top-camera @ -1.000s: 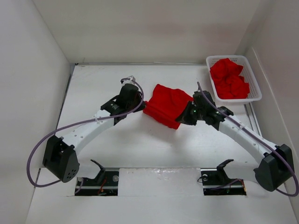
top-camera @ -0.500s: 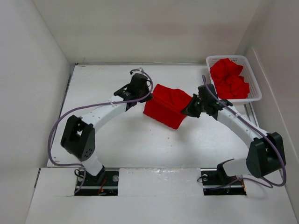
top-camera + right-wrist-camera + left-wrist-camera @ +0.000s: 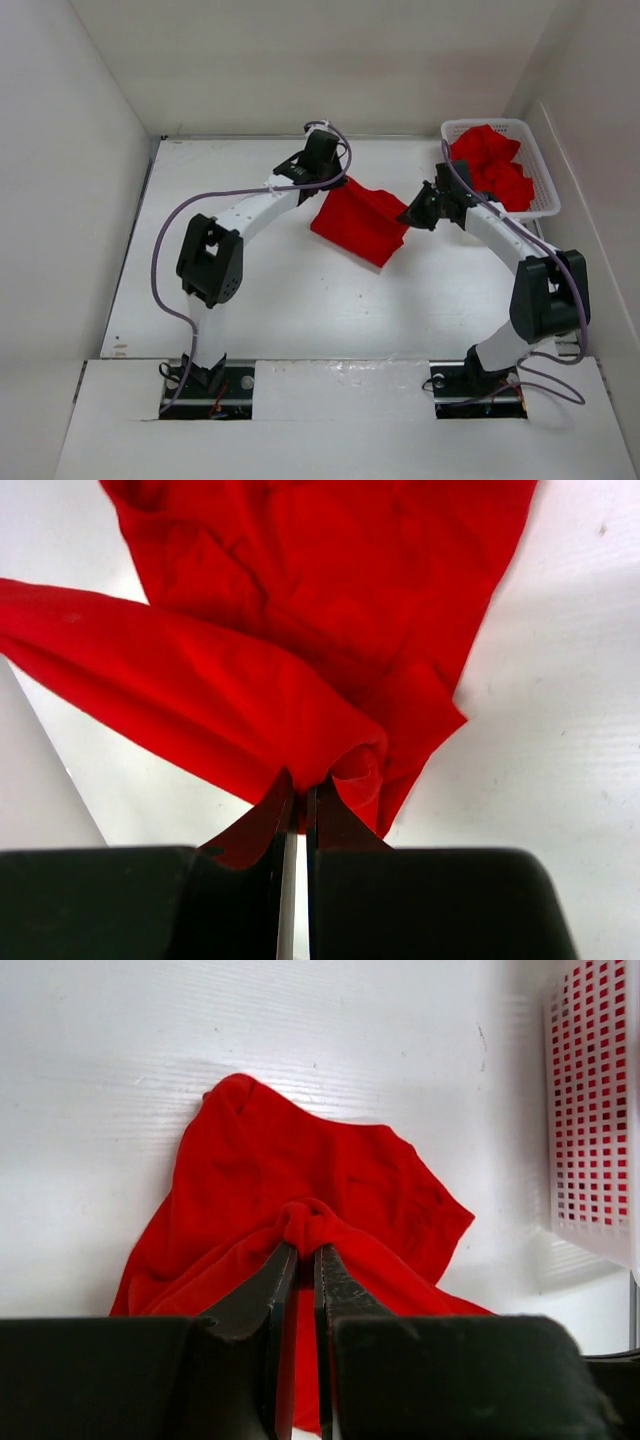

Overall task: Fold and stack the t-shirts
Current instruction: Fold the long partially folded tshirt into a neat square, then smooth out wrinkles on the folded tshirt

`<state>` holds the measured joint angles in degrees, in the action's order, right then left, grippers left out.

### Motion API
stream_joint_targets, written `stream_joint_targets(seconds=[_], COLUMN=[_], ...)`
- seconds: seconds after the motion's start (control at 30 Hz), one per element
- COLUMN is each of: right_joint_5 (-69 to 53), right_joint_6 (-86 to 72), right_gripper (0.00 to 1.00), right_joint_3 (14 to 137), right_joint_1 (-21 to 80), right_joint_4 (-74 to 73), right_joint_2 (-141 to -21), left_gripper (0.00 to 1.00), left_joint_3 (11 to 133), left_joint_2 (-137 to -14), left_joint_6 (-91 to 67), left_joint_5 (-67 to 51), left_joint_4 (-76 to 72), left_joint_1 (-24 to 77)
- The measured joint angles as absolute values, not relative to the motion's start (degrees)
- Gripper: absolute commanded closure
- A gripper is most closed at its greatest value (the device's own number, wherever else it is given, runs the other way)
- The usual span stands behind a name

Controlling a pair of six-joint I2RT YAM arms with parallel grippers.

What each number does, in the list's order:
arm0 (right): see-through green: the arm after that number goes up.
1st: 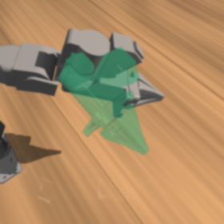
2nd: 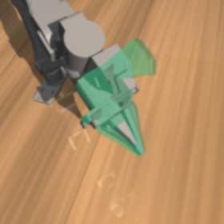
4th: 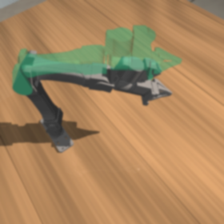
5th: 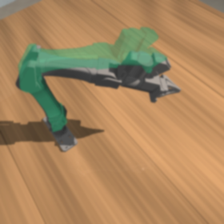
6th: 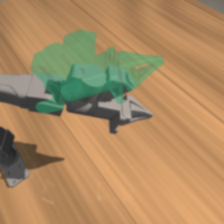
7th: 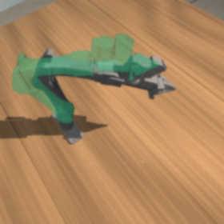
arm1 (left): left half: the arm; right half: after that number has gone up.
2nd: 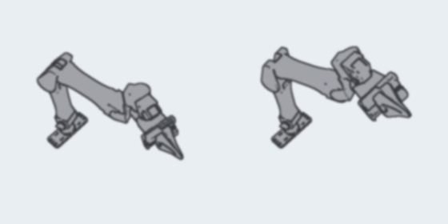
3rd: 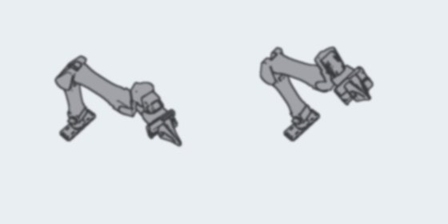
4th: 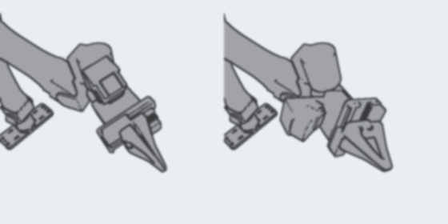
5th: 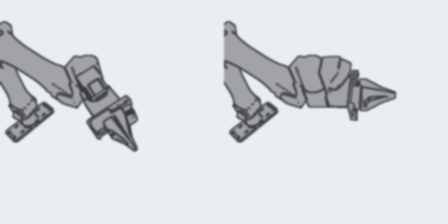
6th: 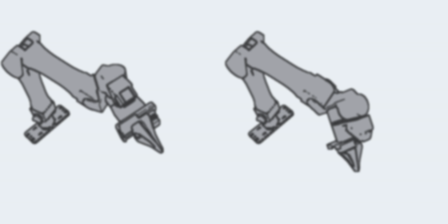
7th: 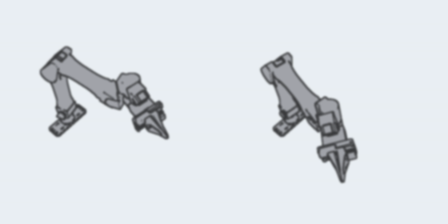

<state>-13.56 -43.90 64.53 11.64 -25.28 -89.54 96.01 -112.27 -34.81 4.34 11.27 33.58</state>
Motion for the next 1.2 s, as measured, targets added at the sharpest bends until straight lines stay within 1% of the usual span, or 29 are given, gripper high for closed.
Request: stream_joint_targets(seconds=[0.43, 0.47, 0.5, 0.53, 0.57, 0.6, 0.7, 0.9, 1.07, 1.2], right_joint_5=[-15.4, -15.35, -15.03, -14.7, -14.26, -13.69, -12.95, -11.86, -9.39, -9.02], right_joint_6=[-41.76, -41.67, -41.65, -41.47, -41.36, -41.17, -40.29, -39.64, -38.59, -38.37], right_gripper=[1.0, 0.81, 0.68, 0.5, 0.15, 0.0, 0.0, 0.0, 0.0, 0.0], right_joint_3=[72.62, 73.28, 74.28, 75.13, 75.9, 76.49, 78.19, 80.2, 80.2, 80.2], right_joint_1=[8.05, 7.92, 7.84, 7.79, 7.75, 7.7, 7.09, 7.16, 10.55, 13.78], right_joint_4=[-24.53, -24.75, -25.08, -25.17, -25.47, -25.87, -27.51, -28.32, -28.77, -28.6], right_joint_2=[-99.88, -100.62, -101.56, -102.35, -103.0, -103.46, -104.14, -103.57, -101.69, -101.14], left_gripper=[1.0, 1.0, 0.88, 0.67, 0.12, 0.01, 0.0, 0.0, 0.0, 0.0], left_joint_3=[110.17, 111.2, 111.9, 112.79, 113.99, 115.18, 117.58, 117.19, 115.04, 112.07], left_joint_2=[-124.99, -125.71, -126.32, -126.91, -127.74, -128.51, -129.51, -128.46, -125.84, -123.87], left_joint_6=[-31.77, -31.57, -31.42, -31.11, -30.7, -30.17, -30.46, -29.82, -27.92, -25.67], left_joint_5=[-0.12, -0.34, -0.49, -0.64, -0.6, -0.49, 0.47, 3.05, 3.42, 1.48], left_joint_4=[12.56, 12.53, 12.58, 13.1, 13.58, 13.89, 15.11, 15.22, 15.42, 14.76], left_joint_1=[31.4, 31.38, 31.35, 31.35, 31.31, 31.2, 30.57, 29.56, 29.52, 29.52])
